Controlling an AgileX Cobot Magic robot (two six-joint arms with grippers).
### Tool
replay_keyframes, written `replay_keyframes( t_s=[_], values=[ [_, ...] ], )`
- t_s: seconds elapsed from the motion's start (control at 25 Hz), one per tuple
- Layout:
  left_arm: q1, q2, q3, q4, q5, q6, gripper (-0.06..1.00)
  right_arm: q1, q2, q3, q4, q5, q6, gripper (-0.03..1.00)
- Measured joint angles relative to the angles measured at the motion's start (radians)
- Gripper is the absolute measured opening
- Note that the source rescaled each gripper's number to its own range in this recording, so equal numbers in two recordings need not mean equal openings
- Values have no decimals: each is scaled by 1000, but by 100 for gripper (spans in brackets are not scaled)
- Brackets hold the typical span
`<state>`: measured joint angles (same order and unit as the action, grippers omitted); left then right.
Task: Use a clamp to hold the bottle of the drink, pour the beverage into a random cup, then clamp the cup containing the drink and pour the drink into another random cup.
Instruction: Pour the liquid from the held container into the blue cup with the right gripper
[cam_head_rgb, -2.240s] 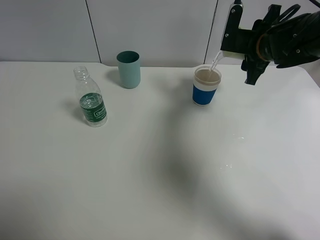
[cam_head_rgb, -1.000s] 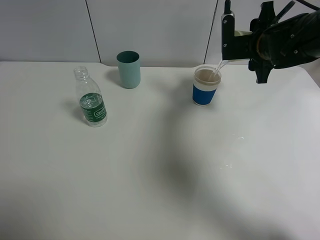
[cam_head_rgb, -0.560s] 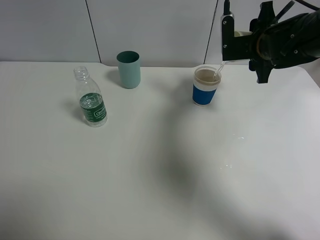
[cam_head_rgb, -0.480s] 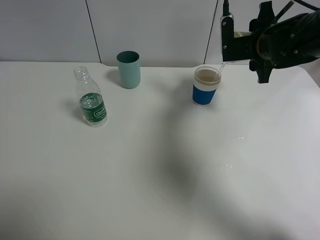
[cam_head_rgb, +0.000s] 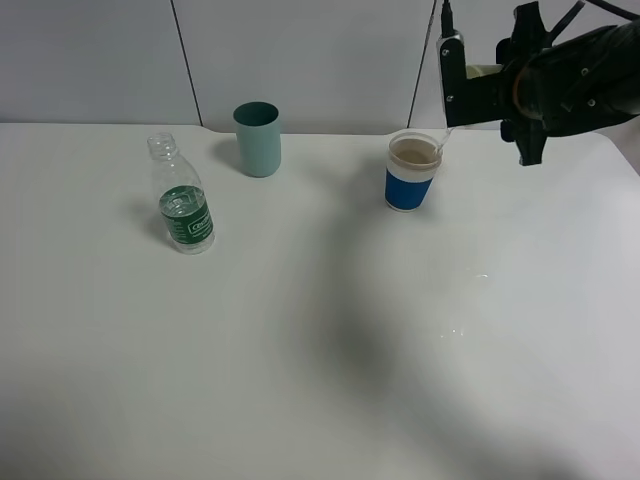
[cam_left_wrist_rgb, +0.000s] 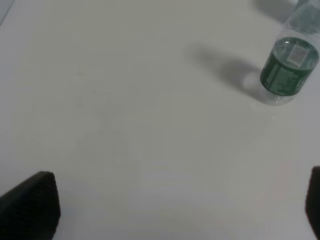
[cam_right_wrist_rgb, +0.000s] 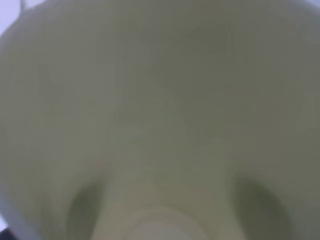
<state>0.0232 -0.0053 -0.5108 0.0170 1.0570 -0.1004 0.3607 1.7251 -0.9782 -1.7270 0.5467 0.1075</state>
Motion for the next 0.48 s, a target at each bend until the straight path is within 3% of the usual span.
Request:
replay_keyframes(
  t_s=[0.24,0.32,0.36,0.4,0.44,0.48],
  values=[
    [0,0,0,0,0,0,100,0,0,0,0,-3,177,1],
    [0,0,0,0,0,0,100,0,0,0,-1,-31,424,1],
    [0,0,0,0,0,0,100,0,0,0,-1,-31,424,1],
    [0,0,0,0,0,0,100,0,0,0,-5,-61,641,1],
    [0,0,0,0,0,0,100,0,0,0,-7,-73,732,1],
    [0,0,0,0,0,0,100,0,0,0,-7,-73,732,1]
  ],
)
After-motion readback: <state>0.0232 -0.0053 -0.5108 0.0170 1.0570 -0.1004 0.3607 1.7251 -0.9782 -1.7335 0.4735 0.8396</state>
